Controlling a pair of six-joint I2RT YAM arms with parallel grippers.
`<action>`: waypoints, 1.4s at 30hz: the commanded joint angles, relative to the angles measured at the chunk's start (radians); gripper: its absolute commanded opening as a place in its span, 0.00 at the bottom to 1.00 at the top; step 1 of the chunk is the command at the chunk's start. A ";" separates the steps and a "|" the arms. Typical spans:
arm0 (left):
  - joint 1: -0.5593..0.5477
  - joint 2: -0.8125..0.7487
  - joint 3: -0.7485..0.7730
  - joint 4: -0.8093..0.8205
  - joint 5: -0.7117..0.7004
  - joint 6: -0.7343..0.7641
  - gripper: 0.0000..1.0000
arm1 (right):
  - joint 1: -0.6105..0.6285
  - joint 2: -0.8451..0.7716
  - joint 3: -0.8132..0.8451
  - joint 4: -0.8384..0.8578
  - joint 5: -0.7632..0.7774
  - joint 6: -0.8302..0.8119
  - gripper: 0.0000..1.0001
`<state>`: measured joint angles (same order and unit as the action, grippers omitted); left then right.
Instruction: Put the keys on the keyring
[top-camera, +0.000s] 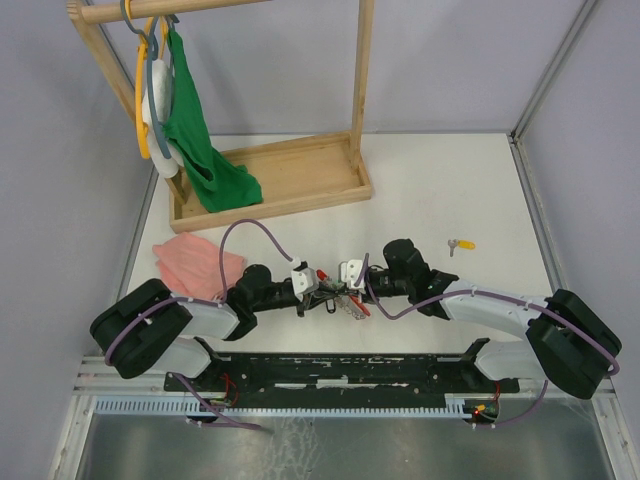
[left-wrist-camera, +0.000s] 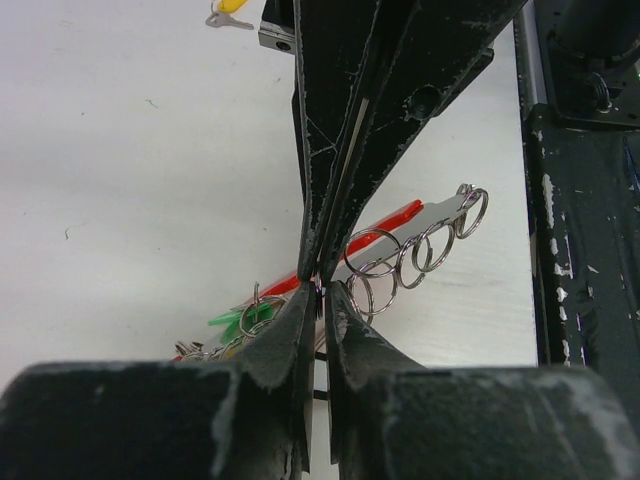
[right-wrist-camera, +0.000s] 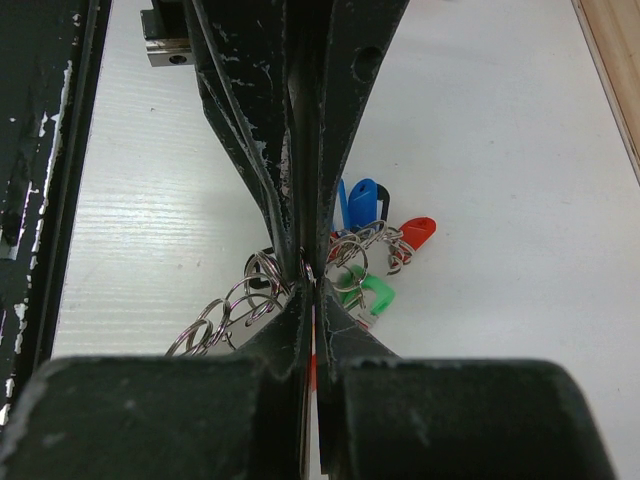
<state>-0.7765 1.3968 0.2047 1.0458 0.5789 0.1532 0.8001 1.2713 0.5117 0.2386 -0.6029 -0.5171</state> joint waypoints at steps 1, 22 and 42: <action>-0.005 0.022 0.019 0.060 0.017 0.047 0.12 | 0.002 -0.007 0.001 0.090 -0.053 0.027 0.01; -0.003 0.187 -0.129 0.564 -0.041 0.074 0.03 | -0.031 -0.130 -0.113 0.180 0.090 0.182 0.32; -0.004 0.184 -0.140 0.683 0.014 0.045 0.03 | -0.032 0.030 -0.100 0.301 -0.081 0.168 0.30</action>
<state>-0.7807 1.6100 0.0669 1.4990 0.5636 0.1993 0.7700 1.2888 0.3958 0.4854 -0.6308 -0.3416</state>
